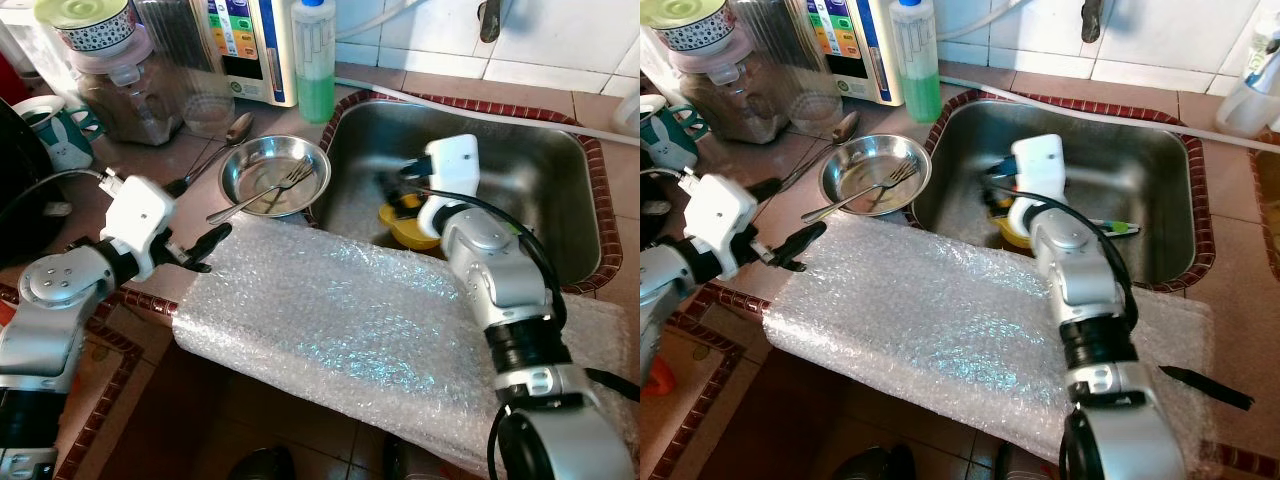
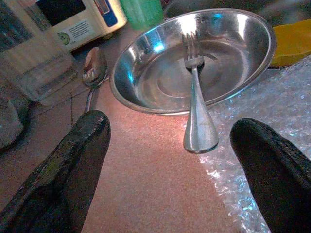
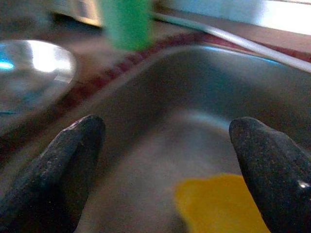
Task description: Kitchen organization
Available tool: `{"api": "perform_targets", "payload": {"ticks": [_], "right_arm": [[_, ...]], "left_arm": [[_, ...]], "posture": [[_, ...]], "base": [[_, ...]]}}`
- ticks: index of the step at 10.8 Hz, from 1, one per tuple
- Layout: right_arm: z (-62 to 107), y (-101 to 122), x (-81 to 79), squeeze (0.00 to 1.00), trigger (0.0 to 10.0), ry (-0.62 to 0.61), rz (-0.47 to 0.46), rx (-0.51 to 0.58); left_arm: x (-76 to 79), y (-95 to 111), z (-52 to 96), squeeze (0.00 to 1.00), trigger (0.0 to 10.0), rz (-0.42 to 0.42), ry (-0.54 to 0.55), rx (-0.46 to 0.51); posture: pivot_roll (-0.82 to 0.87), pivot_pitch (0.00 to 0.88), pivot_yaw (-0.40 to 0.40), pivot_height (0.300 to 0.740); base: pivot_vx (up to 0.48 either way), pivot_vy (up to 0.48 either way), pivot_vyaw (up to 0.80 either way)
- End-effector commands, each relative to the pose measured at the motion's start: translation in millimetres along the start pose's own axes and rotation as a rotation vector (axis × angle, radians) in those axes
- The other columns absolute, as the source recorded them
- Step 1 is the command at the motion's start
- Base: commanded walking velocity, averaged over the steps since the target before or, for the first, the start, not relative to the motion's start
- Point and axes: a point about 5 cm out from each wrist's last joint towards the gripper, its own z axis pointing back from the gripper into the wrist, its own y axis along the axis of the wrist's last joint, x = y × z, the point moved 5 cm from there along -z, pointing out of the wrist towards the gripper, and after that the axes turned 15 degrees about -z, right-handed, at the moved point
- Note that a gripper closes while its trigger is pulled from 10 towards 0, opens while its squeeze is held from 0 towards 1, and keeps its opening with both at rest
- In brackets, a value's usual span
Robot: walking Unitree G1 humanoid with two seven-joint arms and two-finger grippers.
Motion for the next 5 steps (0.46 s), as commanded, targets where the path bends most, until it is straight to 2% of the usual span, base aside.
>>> {"api": "perform_targets", "payload": {"ticks": [1,2,5], "right_arm": [[1.7,-0.8,-12.2,0.0,10.0,0.054,0.017,-0.006],[2.5,-0.5,-15.1,0.0,10.0,0.057,0.06,-0.002],[14.0,4.9,-40.8,0.0,10.0,0.227,0.026,0.003]], "left_arm": [[-0.7,-0.7,3.6,0.0,10.0,-0.012,-0.013,-0.006],[1.2,-0.9,2.8,0.0,10.0,-0.006,-0.021,-0.004],[6.4,0.1,-1.1,0.0,10.0,0.014,-0.04,0.008]], "posture": [[-0.06,0.203,0.077,0.74],[-0.06,0.203,0.077,0.74],[-0.07,0.207,0.077,0.74]], "base": [[0.0,0.0,0.0],[0.0,0.0,0.0],[0.0,0.0,0.0]]}}
